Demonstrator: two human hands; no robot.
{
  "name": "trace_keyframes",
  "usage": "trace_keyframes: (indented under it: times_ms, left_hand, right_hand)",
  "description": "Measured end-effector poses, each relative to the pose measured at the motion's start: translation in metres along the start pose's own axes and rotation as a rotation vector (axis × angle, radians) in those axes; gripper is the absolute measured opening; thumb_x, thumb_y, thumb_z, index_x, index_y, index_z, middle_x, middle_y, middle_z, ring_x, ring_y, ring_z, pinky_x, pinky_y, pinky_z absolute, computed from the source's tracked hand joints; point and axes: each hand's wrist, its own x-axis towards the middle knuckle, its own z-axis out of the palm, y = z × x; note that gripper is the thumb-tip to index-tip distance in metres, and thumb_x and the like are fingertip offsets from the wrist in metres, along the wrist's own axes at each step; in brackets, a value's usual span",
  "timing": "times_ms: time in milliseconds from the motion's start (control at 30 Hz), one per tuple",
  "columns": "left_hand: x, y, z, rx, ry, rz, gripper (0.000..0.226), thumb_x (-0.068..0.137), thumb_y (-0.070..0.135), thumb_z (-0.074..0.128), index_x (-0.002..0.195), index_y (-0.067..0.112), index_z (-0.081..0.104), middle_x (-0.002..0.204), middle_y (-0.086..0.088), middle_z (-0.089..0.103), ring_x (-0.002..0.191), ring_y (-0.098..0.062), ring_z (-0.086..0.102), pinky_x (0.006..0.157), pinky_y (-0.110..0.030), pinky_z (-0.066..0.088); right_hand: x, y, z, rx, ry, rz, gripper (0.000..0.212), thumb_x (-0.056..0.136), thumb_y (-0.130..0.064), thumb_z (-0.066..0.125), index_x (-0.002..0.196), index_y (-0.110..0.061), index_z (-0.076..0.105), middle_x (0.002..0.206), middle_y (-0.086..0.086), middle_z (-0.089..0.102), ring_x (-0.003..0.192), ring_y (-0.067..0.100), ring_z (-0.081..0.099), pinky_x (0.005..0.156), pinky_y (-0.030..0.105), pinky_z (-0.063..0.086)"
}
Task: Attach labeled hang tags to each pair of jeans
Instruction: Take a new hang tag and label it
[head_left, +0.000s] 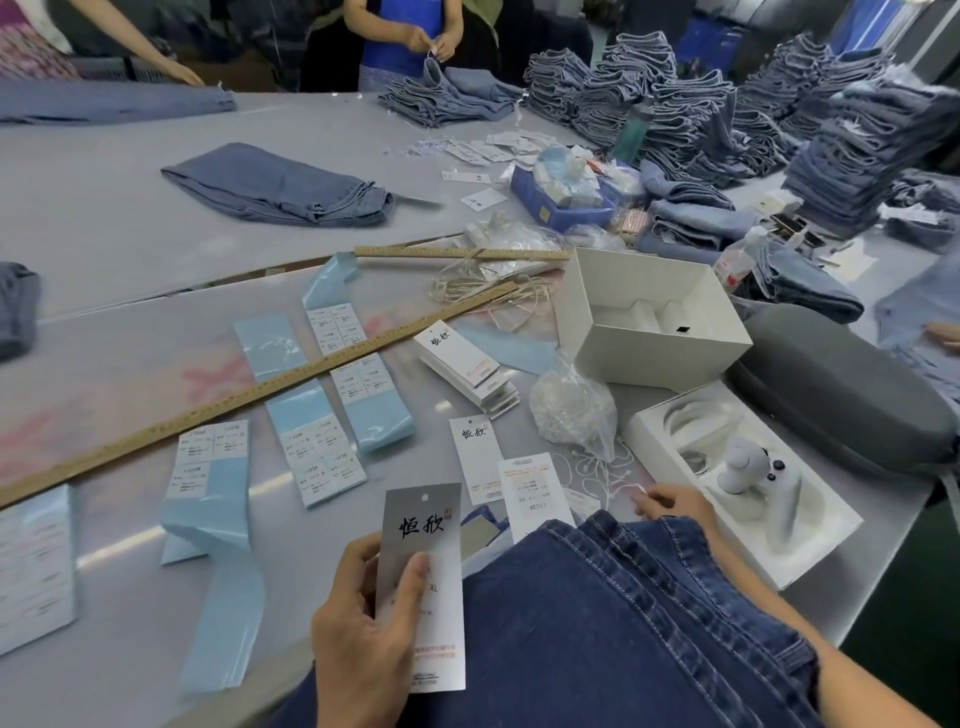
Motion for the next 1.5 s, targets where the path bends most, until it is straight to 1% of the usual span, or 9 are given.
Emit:
trace_keyframes:
  times_ms: [200,333,467,567,700,1000,1167,1300,1500]
  left_hand:
    - [-0.002,0.023,-0.003,0.002,-0.04,-0.039,0.059,0.09,0.03,0.063,0.133,0.06,0.036,0.102,0.035,0.07,0.078,-0.003,0.073,0.056,-0.014,0.054]
    - [0.0,0.031,-0.009,0.098,-0.136,0.028,0.058,0.09,-0.014,0.062,0.101,0.042,0.073,0.102,0.022,0.07,0.096,-0.002,0.067,0.079,-0.009,0.048]
    - [-0.01,0.056,-0.01,-0.103,-0.263,-0.113,0.018,0.098,0.023,0.065,0.096,0.032,0.08,0.105,0.014,0.074,0.102,-0.003,0.068,0.086,-0.017,0.05]
    - [-0.018,0.068,-0.013,-0.291,-0.339,-0.267,0.038,0.096,0.059,0.054,0.099,0.032,0.081,0.104,0.006,0.078,0.101,-0.01,0.072,0.086,-0.02,0.051]
    - [-0.022,0.071,-0.017,-0.403,-0.256,-0.277,0.029,0.082,0.048,0.068,0.094,0.026,0.082,0.096,-0.003,0.079,0.093,-0.016,0.074,0.083,-0.028,0.055]
    - [-0.027,0.065,-0.021,-0.41,-0.181,-0.322,0.023,0.073,0.039,0.084,0.093,0.028,0.082,0.097,0.003,0.079,0.093,-0.01,0.074,0.078,-0.018,0.054]
    - [-0.028,0.061,-0.022,-0.392,-0.135,-0.332,0.008,0.081,0.031,0.082,0.089,0.03,0.081,0.094,0.004,0.079,0.09,-0.012,0.074,0.076,-0.02,0.054]
    - [-0.028,0.056,-0.024,-0.435,-0.088,-0.365,0.006,0.083,0.025,0.081,0.088,0.023,0.082,0.093,-0.002,0.079,0.085,-0.016,0.073,0.074,-0.024,0.054]
    - [-0.029,0.051,-0.023,-0.437,-0.097,-0.376,0.006,0.081,0.023,0.082,0.087,0.024,0.082,0.092,-0.001,0.079,0.085,-0.014,0.074,0.074,-0.021,0.055]
  right_hand:
    - [-0.037,-0.093,-0.044,0.148,-0.204,-0.177,0.012,0.093,-0.025,0.071,0.097,-0.018,0.08,0.07,0.011,0.072,0.056,0.013,0.054,0.054,0.02,0.046]
    - [-0.088,-0.177,-0.049,0.057,-0.351,-0.409,0.018,0.089,-0.045,0.067,0.097,-0.034,0.079,0.062,0.006,0.068,0.054,0.013,0.047,0.051,0.018,0.038]
    - [-0.137,-0.224,-0.029,-0.066,-0.534,-0.648,0.017,0.093,-0.041,0.068,0.099,-0.028,0.077,0.063,-0.002,0.069,0.051,0.003,0.049,0.053,0.013,0.039]
    - [-0.165,-0.223,-0.006,-0.21,-0.609,-0.731,0.017,0.097,-0.042,0.064,0.093,-0.03,0.075,0.065,-0.005,0.068,0.053,0.003,0.052,0.053,0.017,0.039]
    - [-0.189,-0.201,0.016,-0.432,-0.619,-0.791,0.033,0.097,-0.052,0.055,0.082,-0.024,0.065,0.069,-0.007,0.065,0.061,0.014,0.059,0.06,0.023,0.044]
    - [-0.211,-0.183,0.025,-0.566,-0.584,-0.872,0.033,0.096,-0.051,0.049,0.085,-0.022,0.058,0.075,-0.004,0.062,0.069,0.013,0.056,0.067,0.034,0.047]
    - [-0.222,-0.177,0.032,-0.51,-0.561,-0.873,0.039,0.094,-0.056,0.048,0.096,-0.023,0.068,0.08,-0.007,0.067,0.072,0.012,0.06,0.07,0.032,0.05]
    - [-0.228,-0.174,0.024,-0.263,-0.505,-0.779,0.024,0.096,-0.035,0.066,0.116,-0.047,0.063,0.078,-0.012,0.07,0.065,0.01,0.061,0.064,0.016,0.045]
    - [-0.242,-0.196,0.014,-0.148,-0.678,-0.816,0.015,0.101,-0.026,0.06,0.109,-0.03,0.073,0.096,-0.011,0.074,0.089,0.015,0.072,0.079,0.036,0.057]
